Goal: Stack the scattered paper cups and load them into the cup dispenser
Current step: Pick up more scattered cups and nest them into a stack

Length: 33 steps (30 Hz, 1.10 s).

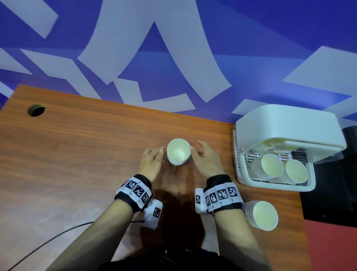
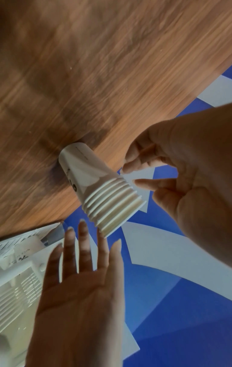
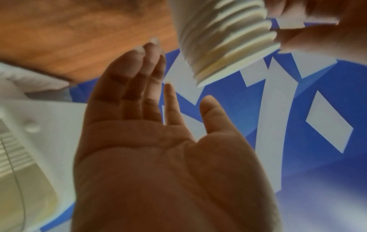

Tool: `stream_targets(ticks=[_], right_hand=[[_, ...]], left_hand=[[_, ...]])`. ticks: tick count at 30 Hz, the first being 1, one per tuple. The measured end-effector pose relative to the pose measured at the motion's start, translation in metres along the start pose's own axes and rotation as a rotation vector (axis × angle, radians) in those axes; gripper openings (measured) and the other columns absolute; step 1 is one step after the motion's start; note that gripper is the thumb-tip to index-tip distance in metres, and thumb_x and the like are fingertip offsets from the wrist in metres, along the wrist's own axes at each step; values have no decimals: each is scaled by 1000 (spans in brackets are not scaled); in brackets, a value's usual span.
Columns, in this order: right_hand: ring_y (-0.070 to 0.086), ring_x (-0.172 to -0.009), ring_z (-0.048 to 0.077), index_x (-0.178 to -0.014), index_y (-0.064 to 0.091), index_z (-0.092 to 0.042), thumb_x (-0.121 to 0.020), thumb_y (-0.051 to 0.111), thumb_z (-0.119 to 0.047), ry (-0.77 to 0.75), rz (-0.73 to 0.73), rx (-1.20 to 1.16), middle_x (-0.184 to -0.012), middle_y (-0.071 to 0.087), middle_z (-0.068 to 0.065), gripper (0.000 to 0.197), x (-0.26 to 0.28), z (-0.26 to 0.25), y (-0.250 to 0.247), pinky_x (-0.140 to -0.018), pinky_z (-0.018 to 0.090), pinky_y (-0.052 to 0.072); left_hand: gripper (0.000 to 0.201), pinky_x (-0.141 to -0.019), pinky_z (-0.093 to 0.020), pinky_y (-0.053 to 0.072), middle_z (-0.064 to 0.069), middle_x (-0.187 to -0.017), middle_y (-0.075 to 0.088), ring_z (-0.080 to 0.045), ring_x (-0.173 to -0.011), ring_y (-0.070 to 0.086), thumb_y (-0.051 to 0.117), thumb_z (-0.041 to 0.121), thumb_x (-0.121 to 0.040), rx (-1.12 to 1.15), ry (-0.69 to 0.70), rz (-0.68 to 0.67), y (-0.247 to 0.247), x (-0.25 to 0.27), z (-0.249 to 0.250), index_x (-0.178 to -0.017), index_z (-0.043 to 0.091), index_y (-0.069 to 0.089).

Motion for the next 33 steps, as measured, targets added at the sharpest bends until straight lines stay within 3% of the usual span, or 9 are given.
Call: stream_targets(ticks=[3, 6, 8, 12, 15, 17, 21, 27, 33], right_hand=[[57, -120, 27, -137, 48, -16, -95, 43, -48, 80, -80, -38, -136, 57, 7, 53, -4, 8, 21, -104, 43, 45], [66, -94, 31, -111, 60, -8, -92, 42, -49, 58, -89, -69, -107, 68, 11, 49, -10, 12, 34, -87, 51, 53], [66, -88, 32, -106, 60, -5, -92, 41, -45, 54, -100, -55, -99, 68, 13, 46, -11, 15, 40, -85, 53, 53], [70, -77, 24, -111, 59, -9, -98, 41, -33, 55, -102, -85, -101, 69, 11, 33, 1, 6, 33, -69, 36, 55], [67, -71, 15, -118, 58, -13, -98, 42, -33, 51, -83, -130, -108, 68, 9, 33, 8, 5, 26, -55, 19, 45], [68, -70, 15, -119, 58, -13, -98, 42, -34, 20, -64, -164, -108, 69, 10, 34, 14, 1, 21, -59, 22, 50], [69, -77, 18, -118, 57, -13, -98, 42, -36, -19, -32, -190, -103, 69, 7, 33, 30, -4, 8, -83, 40, 56], [66, -71, 12, -128, 54, -13, -97, 43, -38, -16, 20, -257, -105, 69, 6, 40, 52, 6, -16, -66, 24, 48], [67, -69, 14, -118, 57, -13, -97, 43, -39, -41, 93, -284, -100, 70, 5, 36, 77, 28, -49, -76, 34, 54]], left_hand=[[33, -109, -43, 35, -10, -120, 50, -26, -121, 47, 41, 22, -98, -45, -13, -47, 6, 0, 5, -125, 13, 58], [38, -110, -44, 33, -10, -129, 55, -24, -125, 46, 41, 31, -95, -67, 23, -91, 13, 1, 10, -124, 15, 59], [47, -108, -46, 36, -10, -128, 59, -26, -123, 50, 39, 38, -87, -52, 24, -90, 15, 1, 10, -122, 15, 60], [34, -106, -45, 38, -14, -124, 60, -28, -118, 53, 42, 24, -93, -40, 29, -77, 13, 5, 17, -118, 13, 63], [38, -105, -47, 40, -14, -121, 59, -30, -114, 56, 42, 32, -89, -31, 32, -60, 8, 11, 24, -119, 19, 63], [40, -106, -46, 39, -10, -121, 56, -28, -116, 55, 42, 34, -89, -13, 45, -60, 7, 17, 31, -123, 22, 60], [34, -107, -45, 39, -6, -117, 54, -26, -115, 54, 43, 25, -93, -2, 100, -58, 8, 29, 46, -122, 26, 61], [48, -107, -45, 39, -5, -113, 53, -26, -116, 54, 43, 39, -86, -5, 162, -51, 21, 50, 69, -127, 20, 58], [37, -107, -46, 38, -5, -110, 51, -26, -115, 53, 42, 29, -93, -34, 240, -92, 51, 78, 92, -127, 23, 57]])
Point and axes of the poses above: each hand's wrist, its own x-axis away from the middle knuckle, its own y-axis out of the palm, z = x × y, the point moved 8 cm from there along -x, towards the middle knuckle
